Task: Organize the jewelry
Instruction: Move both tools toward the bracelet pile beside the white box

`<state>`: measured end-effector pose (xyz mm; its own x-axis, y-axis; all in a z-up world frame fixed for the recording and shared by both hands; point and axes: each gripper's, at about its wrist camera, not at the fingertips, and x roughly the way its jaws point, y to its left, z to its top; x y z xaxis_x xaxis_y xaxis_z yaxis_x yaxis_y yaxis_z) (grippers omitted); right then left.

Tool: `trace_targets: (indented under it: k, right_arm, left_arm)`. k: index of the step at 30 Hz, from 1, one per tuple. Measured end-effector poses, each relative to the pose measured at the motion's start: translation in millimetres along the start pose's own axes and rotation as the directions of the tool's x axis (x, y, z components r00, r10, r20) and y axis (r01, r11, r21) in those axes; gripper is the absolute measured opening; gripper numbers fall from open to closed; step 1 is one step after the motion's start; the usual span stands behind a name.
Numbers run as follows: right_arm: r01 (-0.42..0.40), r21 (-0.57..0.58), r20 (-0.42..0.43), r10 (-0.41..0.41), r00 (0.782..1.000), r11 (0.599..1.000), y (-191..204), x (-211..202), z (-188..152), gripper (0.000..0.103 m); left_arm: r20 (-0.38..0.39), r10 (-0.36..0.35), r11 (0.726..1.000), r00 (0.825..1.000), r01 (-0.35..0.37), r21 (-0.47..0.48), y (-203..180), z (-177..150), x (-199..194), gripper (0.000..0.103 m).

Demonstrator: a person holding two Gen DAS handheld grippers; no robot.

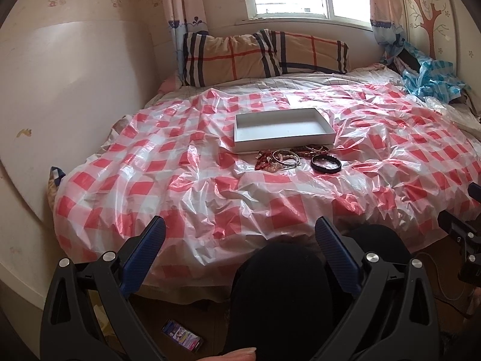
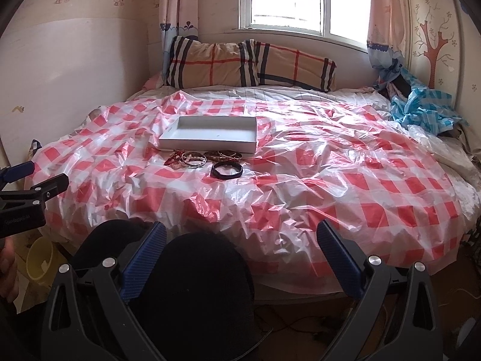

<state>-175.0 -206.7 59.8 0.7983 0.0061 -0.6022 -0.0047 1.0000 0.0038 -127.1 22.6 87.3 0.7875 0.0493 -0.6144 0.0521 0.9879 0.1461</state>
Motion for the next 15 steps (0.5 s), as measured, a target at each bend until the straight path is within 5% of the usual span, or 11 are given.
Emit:
trace_targets:
  k: [15]
  right_arm:
    - [-0.025,0.013,-0.04,0.026,0.999,1.0,-6,46,23,0.096]
  left_arm:
    - [-0.065,-0.005,1.0,0.998,0.005,0.005,-1,13,41,0.095]
